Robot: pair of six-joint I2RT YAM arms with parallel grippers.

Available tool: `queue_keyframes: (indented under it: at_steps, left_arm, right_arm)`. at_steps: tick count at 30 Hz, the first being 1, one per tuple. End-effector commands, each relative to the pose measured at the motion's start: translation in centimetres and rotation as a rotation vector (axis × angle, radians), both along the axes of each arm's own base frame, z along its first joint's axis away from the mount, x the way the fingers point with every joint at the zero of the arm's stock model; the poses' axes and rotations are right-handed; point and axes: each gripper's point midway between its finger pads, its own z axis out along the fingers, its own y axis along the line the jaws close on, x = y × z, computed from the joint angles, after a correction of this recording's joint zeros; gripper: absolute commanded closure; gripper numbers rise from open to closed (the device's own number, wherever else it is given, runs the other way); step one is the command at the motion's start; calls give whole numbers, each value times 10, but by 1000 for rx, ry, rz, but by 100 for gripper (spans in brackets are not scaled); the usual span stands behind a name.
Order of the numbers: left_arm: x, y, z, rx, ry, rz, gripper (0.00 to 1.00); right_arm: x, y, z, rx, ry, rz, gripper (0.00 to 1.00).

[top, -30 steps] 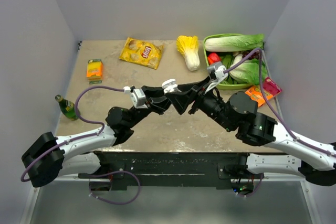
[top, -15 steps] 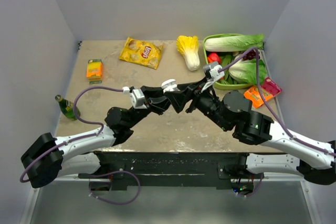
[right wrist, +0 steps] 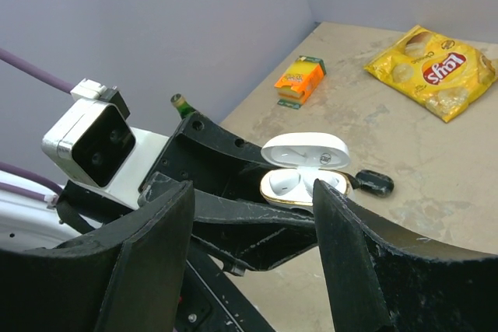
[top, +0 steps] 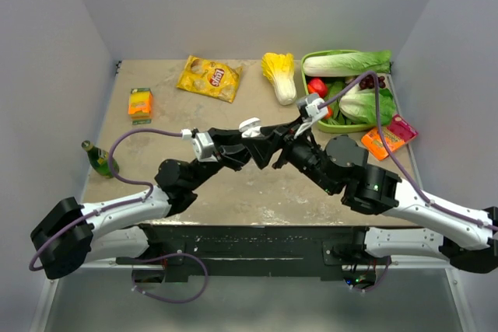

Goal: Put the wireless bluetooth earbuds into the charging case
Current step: Place the earbud in the charging case, then close the charging case at the center of the board.

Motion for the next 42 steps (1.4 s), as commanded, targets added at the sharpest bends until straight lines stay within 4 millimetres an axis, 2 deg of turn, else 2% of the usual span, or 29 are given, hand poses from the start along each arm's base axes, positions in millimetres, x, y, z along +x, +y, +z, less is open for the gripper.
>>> queue_keyframes:
  at_steps: [1, 4, 5, 6, 7, 8, 9, 10, 12, 13, 15, 16, 19, 24, 28, 33, 36, 39, 42]
  left_arm:
    - [-10, 9, 12, -47, -34, -8, 100]
    - [-14, 13, 1, -23, -27, -13, 100]
    - [-18, 11, -10, 9, -22, -32, 100]
    - [-24, 13, -9, 15, -43, -46, 100]
    - [-32, 10, -20, 58, -45, -85, 100]
    - [-36, 7, -24, 84, -57, -109, 100]
    - [-41, 6, -27, 112, -73, -126, 100]
    - [-47, 0, -37, 164, -66, -170, 100]
    - [-53, -2, -44, 198, -66, -202, 100]
    - [-58, -3, -53, 225, -64, -237, 100]
    - [-64, -3, -58, 238, -71, -258, 100]
    - [-66, -3, -64, 256, -64, -266, 100]
    - [-68, 0, -69, 266, -76, -251, 100]
    - [-66, 2, -64, 253, -86, -220, 100]
    - [-60, 4, -58, 232, -83, -187, 100]
    - [-53, 6, -57, 214, -57, -157, 100]
    - [-49, 8, -55, 195, -48, -131, 100]
    - [-44, 9, -54, 176, -25, -106, 100]
    - [-38, 9, -56, 170, 4, -88, 100]
  right_arm:
    - [-1, -28, 40, 109, -83, -53, 35]
    - [13, -41, 37, 35, -102, -156, 36]
    - [17, -44, 32, -5, -102, -184, 43]
    - [23, -43, 30, -46, -111, -210, 49]
    - [28, -46, 22, -96, -106, -240, 68]
    - [31, -45, 17, -138, -103, -254, 79]
    - [32, -46, 22, -148, -100, -265, 88]
    - [35, -43, 12, -199, -91, -269, 100]
    - [34, -39, 13, -212, -95, -249, 100]
    - [37, -35, 5, -248, -85, -243, 100]
    - [36, -25, 1, -265, -62, -195, 100]
    - [40, -21, -13, -318, -37, -184, 100]
    - [38, -7, -30, -359, 10, -99, 100]
    - [25, 13, -56, -390, 67, 19, 100]
    - [15, 20, -74, -416, 112, 84, 100]
    - [1, 20, -94, -441, 159, 150, 100]
    - [-4, 17, -99, -453, 172, 168, 100]
    - [-2, 11, -100, -450, 179, 134, 100]
    - [1, -1, -92, -400, 159, 83, 100]
